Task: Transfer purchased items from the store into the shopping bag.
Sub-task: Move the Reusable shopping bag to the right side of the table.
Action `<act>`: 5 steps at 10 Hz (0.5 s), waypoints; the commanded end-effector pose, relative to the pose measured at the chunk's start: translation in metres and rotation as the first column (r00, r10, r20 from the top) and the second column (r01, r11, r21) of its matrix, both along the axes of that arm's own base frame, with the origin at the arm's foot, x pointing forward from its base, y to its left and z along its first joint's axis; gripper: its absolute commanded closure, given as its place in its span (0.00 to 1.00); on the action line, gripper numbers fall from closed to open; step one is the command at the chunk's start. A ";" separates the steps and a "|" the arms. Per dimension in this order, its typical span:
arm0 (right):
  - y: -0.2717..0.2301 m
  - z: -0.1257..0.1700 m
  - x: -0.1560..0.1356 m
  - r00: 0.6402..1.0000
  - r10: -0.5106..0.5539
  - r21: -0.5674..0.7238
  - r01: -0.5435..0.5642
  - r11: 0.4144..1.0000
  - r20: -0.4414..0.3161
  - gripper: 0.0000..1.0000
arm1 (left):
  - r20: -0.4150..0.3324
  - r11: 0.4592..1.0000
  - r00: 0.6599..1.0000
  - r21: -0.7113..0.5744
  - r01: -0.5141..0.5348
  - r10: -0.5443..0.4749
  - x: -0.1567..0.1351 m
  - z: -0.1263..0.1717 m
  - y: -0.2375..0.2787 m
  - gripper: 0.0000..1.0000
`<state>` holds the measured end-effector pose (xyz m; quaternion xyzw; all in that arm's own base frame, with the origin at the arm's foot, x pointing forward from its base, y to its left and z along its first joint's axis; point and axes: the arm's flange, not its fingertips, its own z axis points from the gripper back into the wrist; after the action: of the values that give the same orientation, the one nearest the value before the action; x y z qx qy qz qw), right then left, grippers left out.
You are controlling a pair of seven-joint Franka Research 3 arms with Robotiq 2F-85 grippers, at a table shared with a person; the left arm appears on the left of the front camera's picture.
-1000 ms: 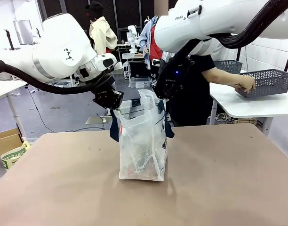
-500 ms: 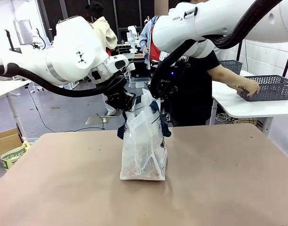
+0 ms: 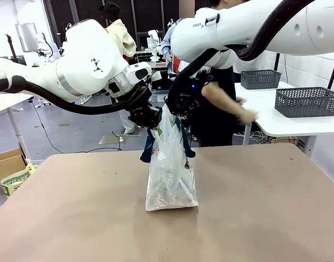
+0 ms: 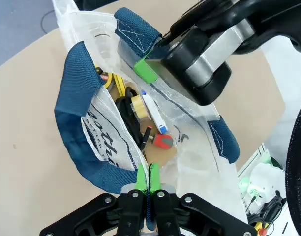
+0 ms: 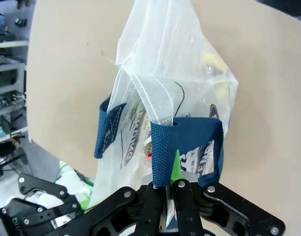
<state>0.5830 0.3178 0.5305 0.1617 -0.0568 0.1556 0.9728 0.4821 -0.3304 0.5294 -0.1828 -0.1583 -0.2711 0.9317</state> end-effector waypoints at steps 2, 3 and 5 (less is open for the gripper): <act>-0.002 -0.001 -0.002 1.000 -0.019 0.000 0.019 1.000 -0.001 1.00 | 0.000 1.000 1.000 0.005 -0.010 0.010 0.001 0.000 0.002 1.00; 0.000 0.000 0.000 1.000 0.002 0.000 -0.002 1.000 0.001 1.00 | 0.000 1.000 1.000 0.005 -0.010 0.010 0.001 0.000 0.002 1.00; 0.014 -0.002 0.001 1.000 0.001 -0.003 -0.001 1.000 -0.016 1.00 | 0.027 1.000 1.000 0.006 0.016 -0.016 0.001 0.002 -0.003 1.00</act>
<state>0.5805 0.3242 0.5300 0.1623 -0.0553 0.1599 0.9721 0.4825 -0.3302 0.5296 -0.1811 -0.1589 -0.2721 0.9316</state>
